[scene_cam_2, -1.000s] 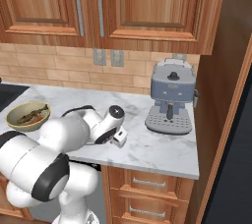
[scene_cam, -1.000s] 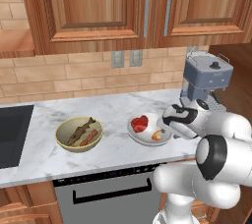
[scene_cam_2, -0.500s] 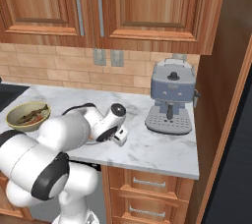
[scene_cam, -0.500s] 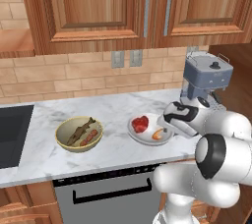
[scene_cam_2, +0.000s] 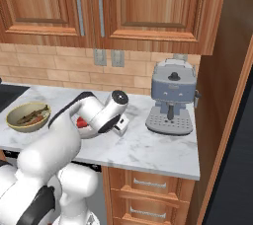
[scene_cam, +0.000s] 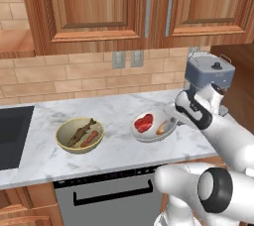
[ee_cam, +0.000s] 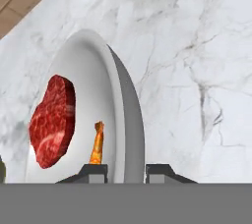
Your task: Place the bowl containing the shrimp and steak in the microwave. Close the microwave door and press the start button to microwave the meal.
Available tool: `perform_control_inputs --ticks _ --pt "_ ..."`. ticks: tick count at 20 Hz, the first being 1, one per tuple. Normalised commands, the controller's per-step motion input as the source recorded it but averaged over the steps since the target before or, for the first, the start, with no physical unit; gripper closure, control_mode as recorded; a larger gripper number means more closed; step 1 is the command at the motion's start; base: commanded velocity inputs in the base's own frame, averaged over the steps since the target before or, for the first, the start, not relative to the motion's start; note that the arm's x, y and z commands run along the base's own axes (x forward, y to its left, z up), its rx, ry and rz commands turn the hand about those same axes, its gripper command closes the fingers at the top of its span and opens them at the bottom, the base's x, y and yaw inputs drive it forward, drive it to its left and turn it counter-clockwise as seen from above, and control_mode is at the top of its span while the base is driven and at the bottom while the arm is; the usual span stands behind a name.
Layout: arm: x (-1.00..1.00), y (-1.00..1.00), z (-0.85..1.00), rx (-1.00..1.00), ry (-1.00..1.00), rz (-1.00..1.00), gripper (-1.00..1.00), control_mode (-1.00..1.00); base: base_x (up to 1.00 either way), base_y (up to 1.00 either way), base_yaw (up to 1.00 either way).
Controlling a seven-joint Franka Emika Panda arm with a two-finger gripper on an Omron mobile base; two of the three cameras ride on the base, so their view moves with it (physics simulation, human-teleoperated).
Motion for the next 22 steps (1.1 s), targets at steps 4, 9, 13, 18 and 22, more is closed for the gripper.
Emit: perform_control_inputs --ticks 4,9,13,18,22 --pt "-0.62 -0.14 1.0 0.2 -0.16 0.0 1.0 -1.0 0.0 0.0 0.0" --pt "-0.76 0.0 1.0 0.12 -0.13 0.0 1.0 -1.0 0.0 0.0 0.0" --pt "-0.84 0.0 0.96 0.09 -0.17 0.0 1.0 -1.0 0.0 0.0 0.0" --pt "-0.86 0.02 0.67 0.05 -0.22 0.0 1.0 -1.0 0.0 0.0 0.0" --pt "-0.51 0.11 0.44 0.0 -0.07 -0.03 1.0 -1.0 0.0 0.0 0.0"
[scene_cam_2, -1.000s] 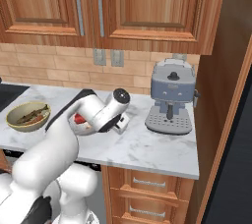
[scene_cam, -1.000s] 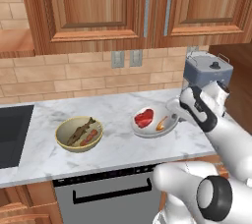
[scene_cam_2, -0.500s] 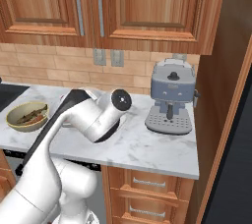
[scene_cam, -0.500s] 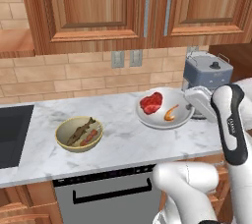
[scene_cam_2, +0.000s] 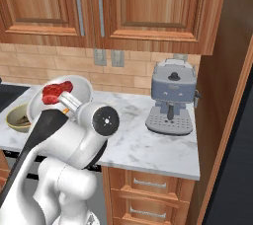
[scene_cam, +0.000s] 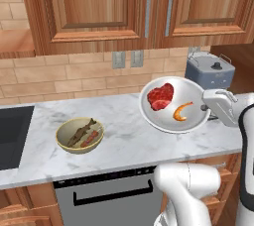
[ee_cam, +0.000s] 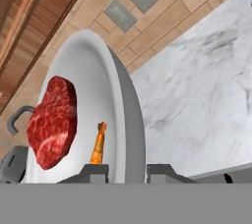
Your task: Place the bowl containing the shrimp and steak in the microwave. Close the microwave door and press the start button to microwave the meal.
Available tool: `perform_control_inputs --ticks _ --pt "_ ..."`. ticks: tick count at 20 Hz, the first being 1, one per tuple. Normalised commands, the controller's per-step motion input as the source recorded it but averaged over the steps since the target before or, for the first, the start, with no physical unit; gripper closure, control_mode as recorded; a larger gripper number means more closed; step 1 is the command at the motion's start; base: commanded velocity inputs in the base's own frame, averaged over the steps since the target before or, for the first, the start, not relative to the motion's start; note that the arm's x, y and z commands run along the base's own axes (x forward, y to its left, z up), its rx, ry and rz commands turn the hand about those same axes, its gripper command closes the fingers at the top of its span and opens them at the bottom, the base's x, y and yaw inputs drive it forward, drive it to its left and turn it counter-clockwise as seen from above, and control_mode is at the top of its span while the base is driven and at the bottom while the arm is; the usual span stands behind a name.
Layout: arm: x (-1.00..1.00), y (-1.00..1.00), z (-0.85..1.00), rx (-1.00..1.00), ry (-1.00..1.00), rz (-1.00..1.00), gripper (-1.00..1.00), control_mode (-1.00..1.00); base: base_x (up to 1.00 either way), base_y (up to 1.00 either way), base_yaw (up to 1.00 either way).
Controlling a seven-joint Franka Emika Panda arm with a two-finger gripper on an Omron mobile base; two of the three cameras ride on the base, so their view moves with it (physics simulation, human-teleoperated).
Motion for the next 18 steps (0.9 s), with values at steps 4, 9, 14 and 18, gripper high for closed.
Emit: perform_control_inputs --ticks 4,9,14,18 --pt "-0.06 0.0 0.16 0.0 0.0 -0.01 1.0 -1.0 0.0 0.0 0.0" --pt "0.0 -0.02 0.0 0.0 0.0 0.0 1.0 -1.0 0.0 0.0 0.0" --pt "0.0 0.0 0.0 0.0 0.0 0.0 1.0 1.0 0.0 0.0 0.0" --pt "0.0 0.0 0.0 0.0 0.0 0.0 1.0 1.0 -0.29 -0.01 0.0"
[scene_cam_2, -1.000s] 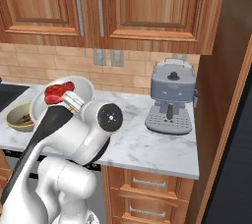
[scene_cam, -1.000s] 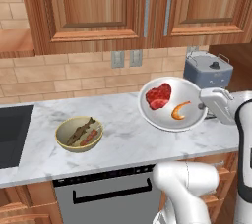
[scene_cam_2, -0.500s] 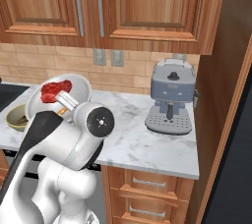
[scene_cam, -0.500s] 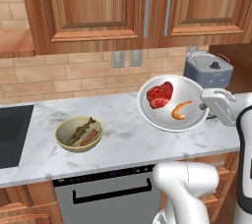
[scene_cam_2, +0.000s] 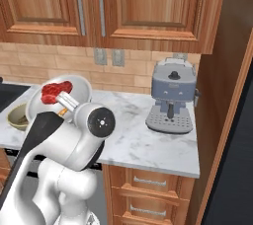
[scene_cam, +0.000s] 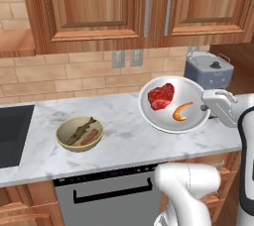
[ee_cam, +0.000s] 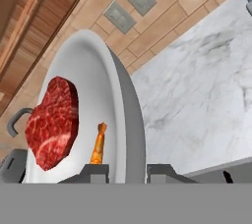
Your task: Place the bowl containing the shrimp and steak in the microwave. Close the microwave door and press the start button to microwave the meal.
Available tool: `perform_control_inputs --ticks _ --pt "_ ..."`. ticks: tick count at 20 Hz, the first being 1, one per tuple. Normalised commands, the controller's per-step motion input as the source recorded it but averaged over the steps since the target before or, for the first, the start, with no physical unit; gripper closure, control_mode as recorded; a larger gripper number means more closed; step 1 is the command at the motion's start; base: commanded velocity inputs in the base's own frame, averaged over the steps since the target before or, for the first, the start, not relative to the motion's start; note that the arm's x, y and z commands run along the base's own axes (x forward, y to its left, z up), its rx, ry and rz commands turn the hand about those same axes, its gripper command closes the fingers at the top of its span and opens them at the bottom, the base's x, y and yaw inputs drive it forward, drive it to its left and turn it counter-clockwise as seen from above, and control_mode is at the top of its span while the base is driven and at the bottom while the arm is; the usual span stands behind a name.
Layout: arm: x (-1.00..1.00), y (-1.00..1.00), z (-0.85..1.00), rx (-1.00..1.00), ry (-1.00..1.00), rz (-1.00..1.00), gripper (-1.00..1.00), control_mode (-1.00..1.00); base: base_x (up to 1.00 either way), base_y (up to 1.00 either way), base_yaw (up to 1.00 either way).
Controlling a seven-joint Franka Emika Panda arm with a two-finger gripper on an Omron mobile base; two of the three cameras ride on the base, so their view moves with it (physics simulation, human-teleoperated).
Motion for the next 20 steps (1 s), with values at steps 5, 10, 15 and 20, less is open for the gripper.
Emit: perform_control_inputs --ticks 5,10,15,20 --pt "0.0 0.0 0.0 0.0 0.0 0.0 1.0 1.0 -0.71 -0.01 0.0" --pt "0.0 0.0 0.0 0.0 0.0 0.0 1.0 1.0 -0.75 0.02 -0.01" --pt "0.0 0.0 0.0 0.0 0.0 0.0 1.0 1.0 -0.76 0.02 -0.14" --pt "0.0 0.0 0.0 0.0 0.0 0.0 1.0 1.0 -0.72 0.0 -0.25"
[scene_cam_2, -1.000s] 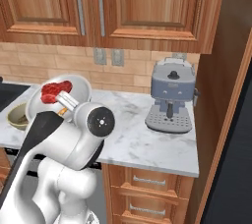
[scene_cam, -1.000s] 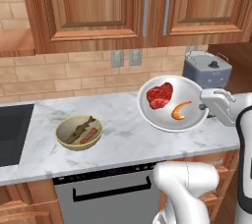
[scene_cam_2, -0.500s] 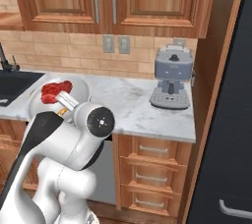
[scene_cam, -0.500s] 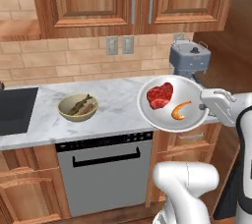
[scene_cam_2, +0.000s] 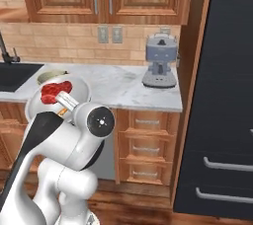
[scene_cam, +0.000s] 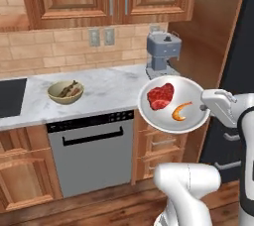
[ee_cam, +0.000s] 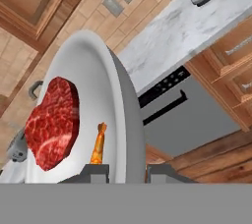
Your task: Place the bowl containing the shrimp and steak in the microwave. Close the microwave door and press the start button to microwave the meal.
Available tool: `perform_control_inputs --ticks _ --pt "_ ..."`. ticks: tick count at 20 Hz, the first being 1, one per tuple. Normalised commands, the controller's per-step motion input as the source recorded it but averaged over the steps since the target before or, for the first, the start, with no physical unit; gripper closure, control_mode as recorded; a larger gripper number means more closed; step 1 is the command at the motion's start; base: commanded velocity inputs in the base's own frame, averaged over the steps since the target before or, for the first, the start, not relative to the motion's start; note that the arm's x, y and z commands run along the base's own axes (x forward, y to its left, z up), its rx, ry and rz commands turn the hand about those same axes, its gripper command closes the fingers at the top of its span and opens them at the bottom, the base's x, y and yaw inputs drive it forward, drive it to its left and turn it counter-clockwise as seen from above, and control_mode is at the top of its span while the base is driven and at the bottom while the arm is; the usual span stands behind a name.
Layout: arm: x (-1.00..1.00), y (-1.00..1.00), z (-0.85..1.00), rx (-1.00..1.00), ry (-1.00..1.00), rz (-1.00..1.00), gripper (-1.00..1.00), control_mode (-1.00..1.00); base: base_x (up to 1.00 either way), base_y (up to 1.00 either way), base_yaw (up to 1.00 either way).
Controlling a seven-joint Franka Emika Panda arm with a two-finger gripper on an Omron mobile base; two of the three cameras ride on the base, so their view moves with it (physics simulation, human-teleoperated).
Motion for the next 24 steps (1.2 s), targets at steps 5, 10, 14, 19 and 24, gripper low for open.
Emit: perform_control_inputs --ticks 5,10,14,19,24 --pt "0.0 0.0 0.0 0.0 0.0 0.0 1.0 1.0 -0.5 0.0 -0.45" --pt "0.0 0.0 0.0 0.0 0.0 0.0 1.0 1.0 -0.32 0.0 -0.59" --pt "0.0 0.0 0.0 0.0 0.0 0.0 1.0 1.0 -0.29 0.0 -0.59" --pt "0.0 0.0 0.0 0.0 0.0 0.0 1.0 1.0 -0.21 -0.18 -0.59" --pt "0.0 0.0 0.0 0.0 0.0 0.0 1.0 1.0 -0.08 -0.46 -0.59"
